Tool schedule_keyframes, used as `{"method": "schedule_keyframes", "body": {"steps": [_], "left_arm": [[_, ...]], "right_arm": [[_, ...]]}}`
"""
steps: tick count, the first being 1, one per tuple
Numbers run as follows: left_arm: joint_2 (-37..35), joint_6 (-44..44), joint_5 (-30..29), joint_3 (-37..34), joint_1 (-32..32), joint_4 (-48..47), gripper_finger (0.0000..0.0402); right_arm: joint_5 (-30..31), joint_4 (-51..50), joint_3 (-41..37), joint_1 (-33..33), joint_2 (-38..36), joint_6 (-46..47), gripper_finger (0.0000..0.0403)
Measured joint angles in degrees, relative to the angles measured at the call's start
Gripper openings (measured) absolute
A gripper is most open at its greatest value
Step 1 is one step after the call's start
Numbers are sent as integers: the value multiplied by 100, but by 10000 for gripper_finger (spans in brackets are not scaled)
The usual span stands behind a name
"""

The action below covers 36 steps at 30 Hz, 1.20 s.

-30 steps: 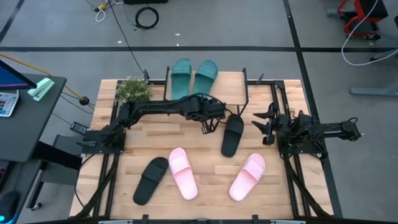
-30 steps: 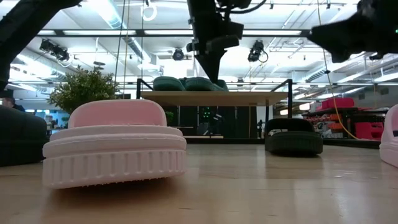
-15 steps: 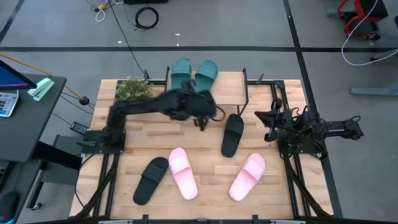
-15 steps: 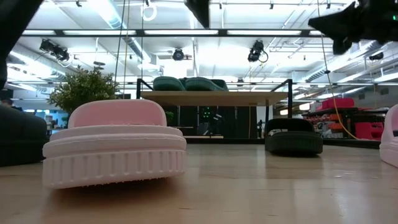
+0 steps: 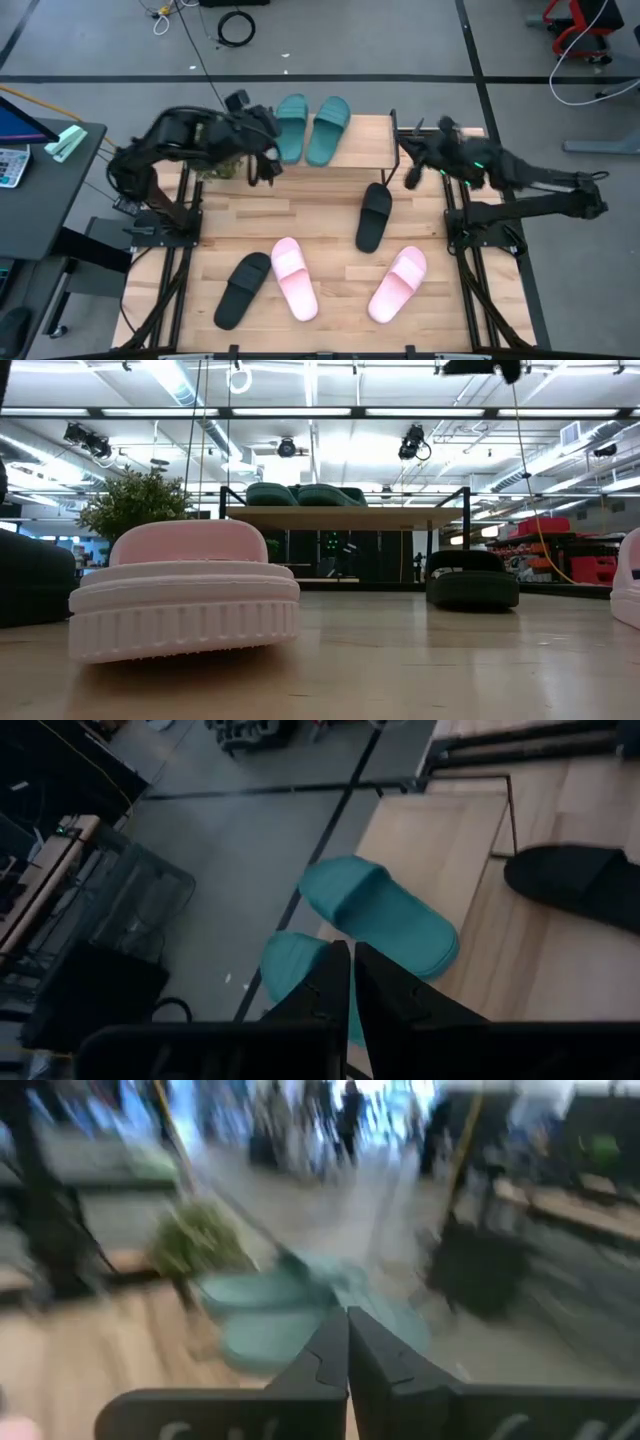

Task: Pick and place slides into the shelf
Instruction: Put the green slide on the shelf

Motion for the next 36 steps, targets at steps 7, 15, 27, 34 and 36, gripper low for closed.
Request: {"method": "schedule_keyframes", "body": {"steps": [7,15,27,34,36], "left_arm": [[-261,389,4,-4,-1,36,21],[-257,283,10,-7,-2,-186,12],[-237,267,10,-7,-2,-169,21],[-237,267,10,-7,-2,-164,10],[-237,267,10,-7,-2,-164,11]], "right_arm": [[-1379,-1797,1963,-1424,2106,412,2],[-2662,-2178,3008,-2895,3528,491,1],[-2813,-2184,3249,-3349,4992,348,0],[-2765,-2075,3244,-3343,5383,264,0],[-2765,-1919,3244,-3339,5394,234,0]]}}
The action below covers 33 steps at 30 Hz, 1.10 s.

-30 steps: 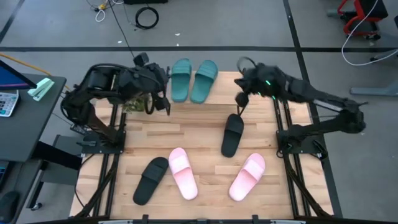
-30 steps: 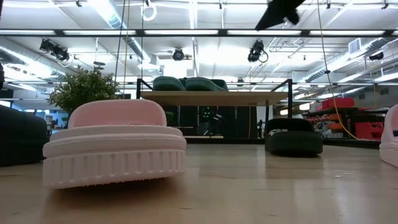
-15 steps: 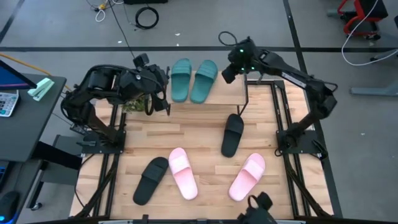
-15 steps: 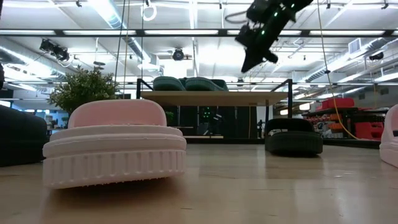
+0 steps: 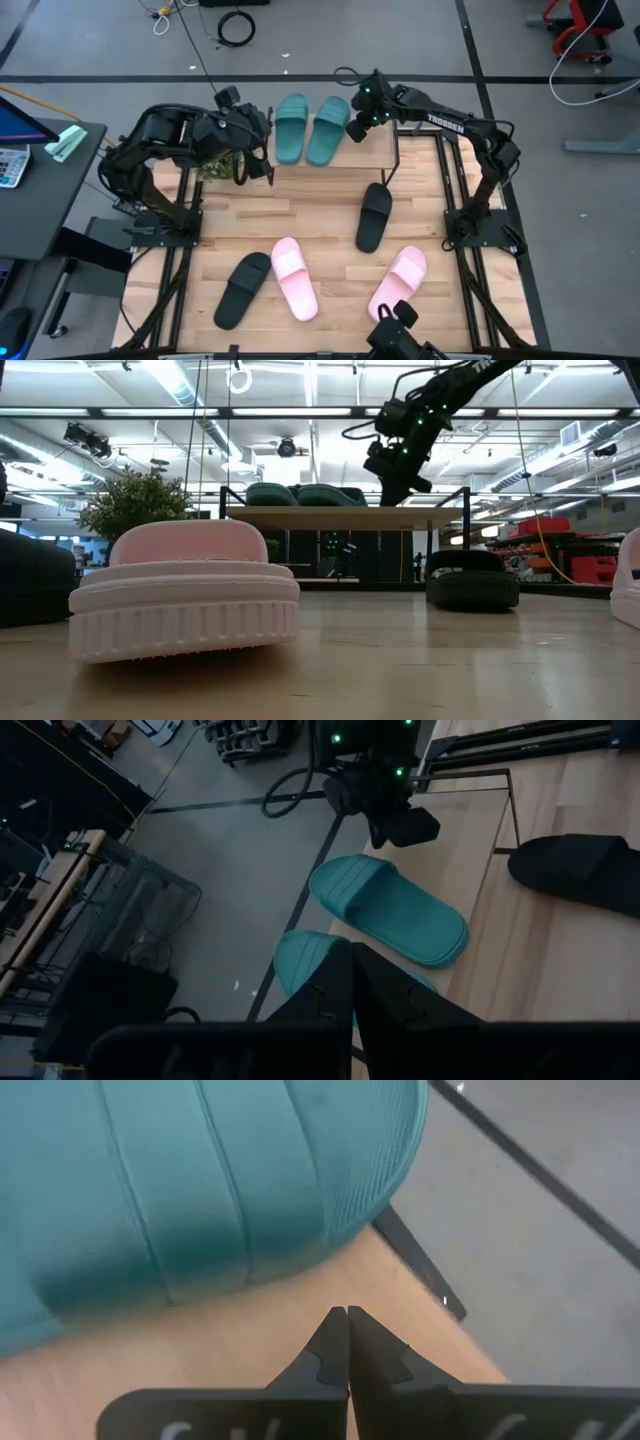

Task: Pick and place slides into the shelf
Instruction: Put the green slide on the shelf

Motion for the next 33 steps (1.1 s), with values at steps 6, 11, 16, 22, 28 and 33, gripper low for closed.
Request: {"method": "schedule_keyframes", "body": {"steps": [6,11,16,22,28,33], "left_arm": [[0,0,0,0,0,2,22],[0,0,0,0,0,2,22],[0,0,0,0,0,2,14],[0,0,0,0,0,0,16],[2,0,0,0,0,0,24],[2,0,-2,0,0,0,18]], "right_arm": [[-12,170,4,2,-4,87,0],[-39,208,4,51,115,94,0],[-54,497,2,145,335,93,0],[-107,808,7,229,351,133,0],[-194,817,7,243,348,203,0],[-318,1178,7,291,356,281,0]]}}
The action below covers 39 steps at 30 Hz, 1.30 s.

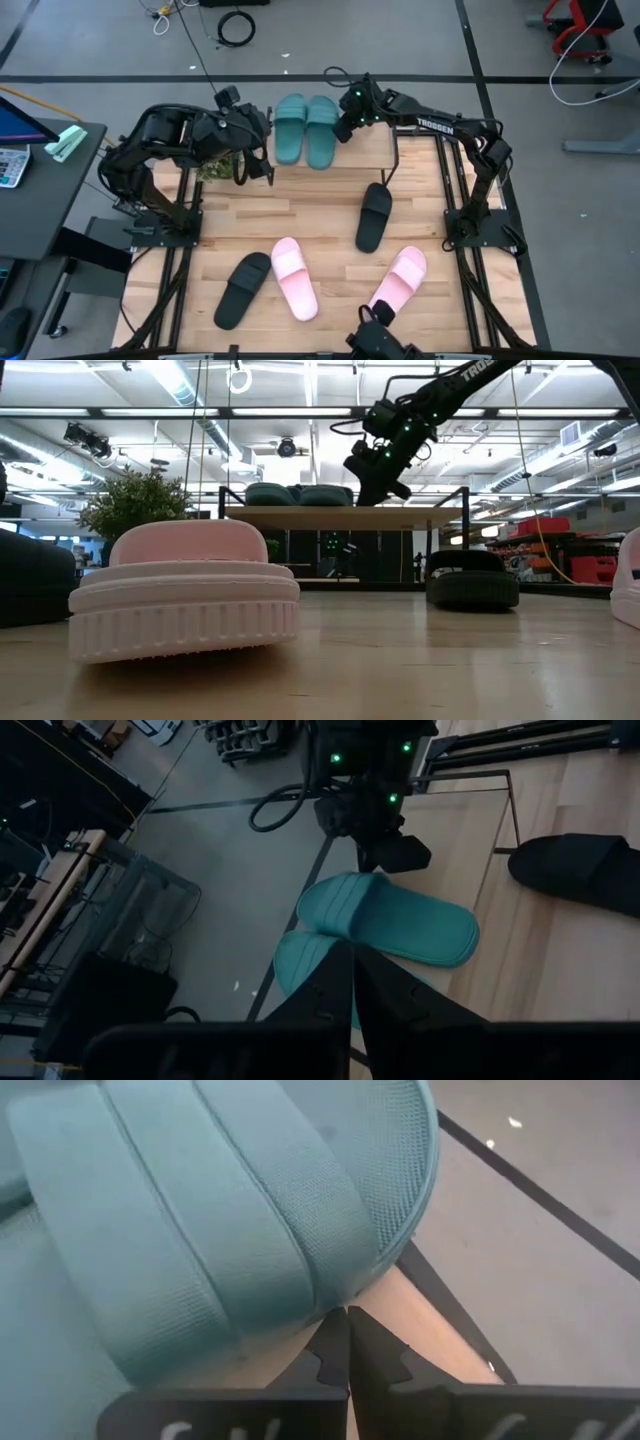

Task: Pick and place slides into the shelf
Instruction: Put the green slide on the shelf, then put the bottom black slide on the shelf

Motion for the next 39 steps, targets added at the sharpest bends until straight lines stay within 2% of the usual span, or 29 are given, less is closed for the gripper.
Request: {"method": "schedule_keyframes", "body": {"steps": [4,11,20,28,34,39], "left_arm": [[0,-87,0,0,1,-3,12],[0,-141,1,0,2,-9,20],[0,-146,0,0,0,-11,24],[2,-194,2,0,0,-39,14],[2,-514,2,0,0,-223,22],[2,-978,28,0,0,-260,23]], "right_arm": [[-22,378,2,68,0,145,0],[-9,380,2,87,4,309,0],[11,-112,11,94,-37,329,0],[61,-573,11,182,-694,174,1],[21,-1676,11,659,-1612,222,2],[-49,-3142,8,1740,-2359,522,2]]}}
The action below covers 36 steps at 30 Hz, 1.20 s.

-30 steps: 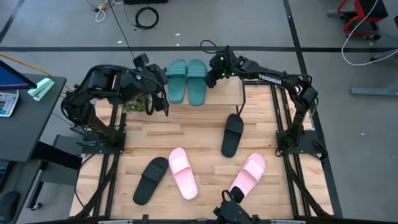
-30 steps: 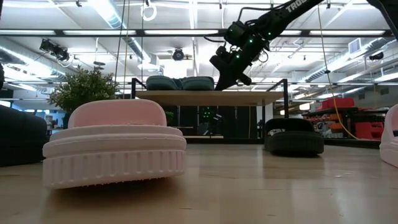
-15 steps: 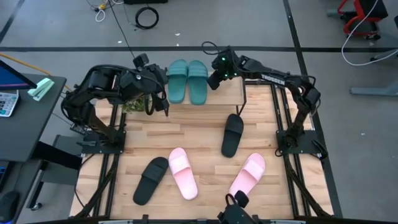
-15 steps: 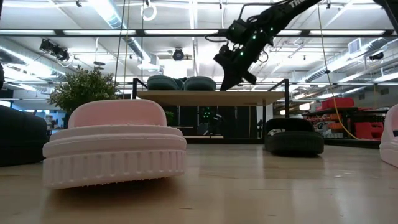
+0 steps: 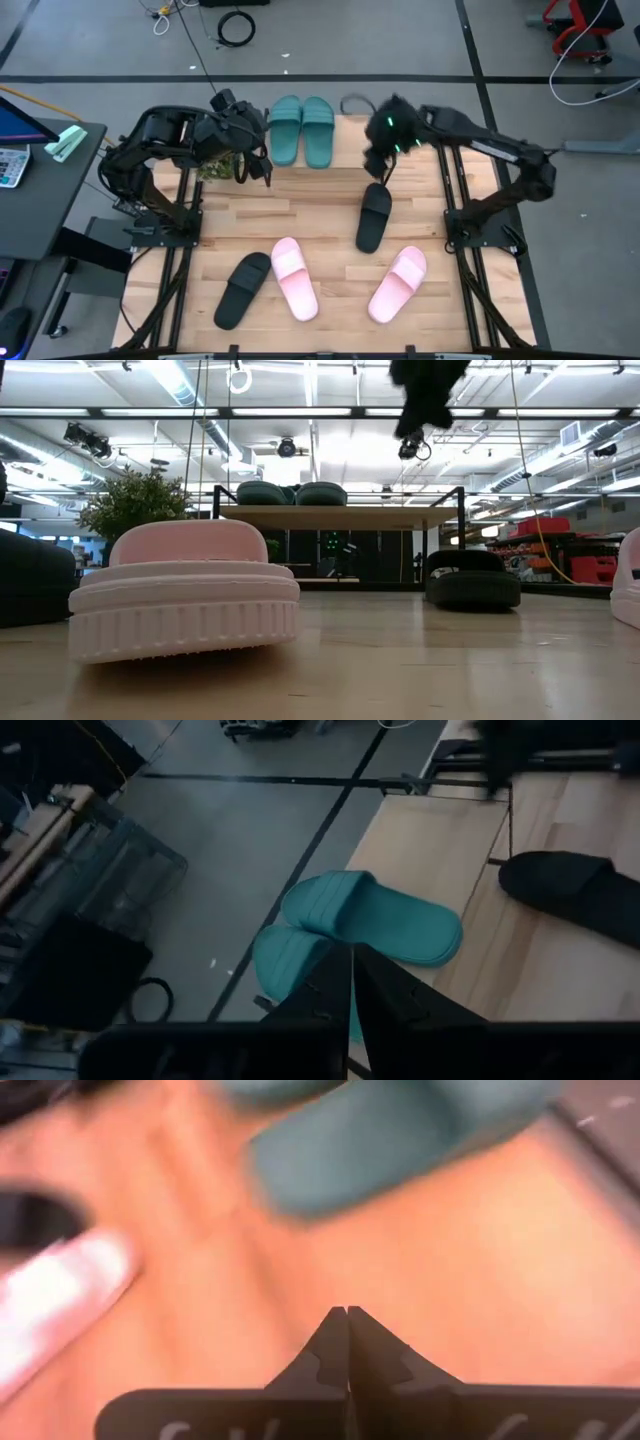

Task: Pick and place slides into the shelf
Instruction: Put the bottom black slide on the shelf

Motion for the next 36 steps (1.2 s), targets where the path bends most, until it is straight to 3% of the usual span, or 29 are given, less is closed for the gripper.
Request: {"method": "schedule_keyframes", "body": {"steps": [3,9,15,18,23,30,36], "left_arm": [[0,-106,358,0,2,-17,17],[0,-340,1308,0,-4,-24,8],[0,-526,1391,0,-2,-27,17],[0,-528,1393,0,-2,-27,19],[0,-751,1393,0,-2,-28,11],[0,-819,1397,0,-2,-55,11],[0,-823,1397,0,0,-55,25]], "right_arm": [[112,-264,-116,979,-373,458,2],[908,-250,-294,2837,-625,1571,2],[1340,-265,-659,3998,-196,2411,13],[1369,-259,-863,4202,112,2877,37],[1506,-284,-1128,4282,676,2887,85],[2775,-624,-1165,4094,1346,2642,141],[2993,-593,-1162,3958,1799,2719,170]]}}
